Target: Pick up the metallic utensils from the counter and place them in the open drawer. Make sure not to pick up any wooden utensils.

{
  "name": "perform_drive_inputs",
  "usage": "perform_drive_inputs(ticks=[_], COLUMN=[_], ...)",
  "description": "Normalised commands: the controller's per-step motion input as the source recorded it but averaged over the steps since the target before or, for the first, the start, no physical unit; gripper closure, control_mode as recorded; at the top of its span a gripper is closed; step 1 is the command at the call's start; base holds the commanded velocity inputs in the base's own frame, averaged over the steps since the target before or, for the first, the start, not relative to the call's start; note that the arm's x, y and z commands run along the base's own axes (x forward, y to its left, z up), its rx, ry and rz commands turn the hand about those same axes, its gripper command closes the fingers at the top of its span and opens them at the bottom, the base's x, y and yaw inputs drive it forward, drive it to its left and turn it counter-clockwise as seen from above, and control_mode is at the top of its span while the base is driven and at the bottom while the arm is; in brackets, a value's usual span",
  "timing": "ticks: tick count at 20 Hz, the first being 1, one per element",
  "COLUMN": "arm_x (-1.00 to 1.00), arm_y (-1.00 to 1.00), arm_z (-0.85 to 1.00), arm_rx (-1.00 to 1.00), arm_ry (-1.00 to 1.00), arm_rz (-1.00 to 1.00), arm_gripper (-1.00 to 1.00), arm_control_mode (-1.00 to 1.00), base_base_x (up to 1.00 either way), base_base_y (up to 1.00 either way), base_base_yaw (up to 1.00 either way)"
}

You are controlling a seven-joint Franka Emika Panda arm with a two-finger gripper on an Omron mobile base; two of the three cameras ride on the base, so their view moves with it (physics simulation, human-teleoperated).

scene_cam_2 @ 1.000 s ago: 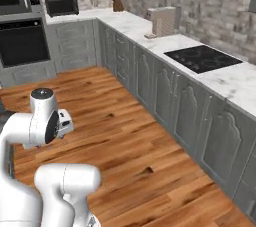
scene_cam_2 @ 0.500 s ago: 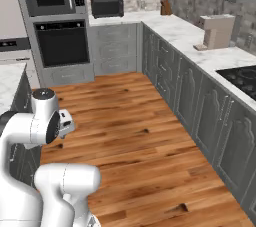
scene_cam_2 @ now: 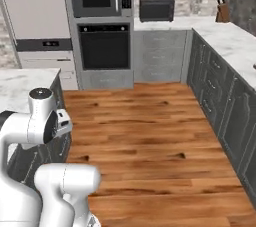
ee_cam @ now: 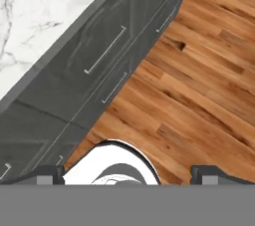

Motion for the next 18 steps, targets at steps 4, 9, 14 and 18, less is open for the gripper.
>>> perform_drive_inputs(ticks=[4,9,14,18], arm_x=[0.0,0.0,0.0,0.0], arm_y=[0.0,0.0,0.0,0.0], arm_z=[0.0,0.0,0.0,0.0], arm_rx=[0.0,0.0,0.0,0.0], arm_ry=[0.0,0.0,0.0,0.0], arm_rz=[0.0,0.0,0.0,0.0], arm_gripper=[-1.0,-1.0,-1.0,-1.0], arm_control_mode=[1.0,1.0,1.0,1.0], base_base_x=[1.0,1.0,1.0,1.0], base_base_y=[-0.22,-0.6,-0.24,0.16], base_base_yaw=[0.11,0.03,0.08,0.1])
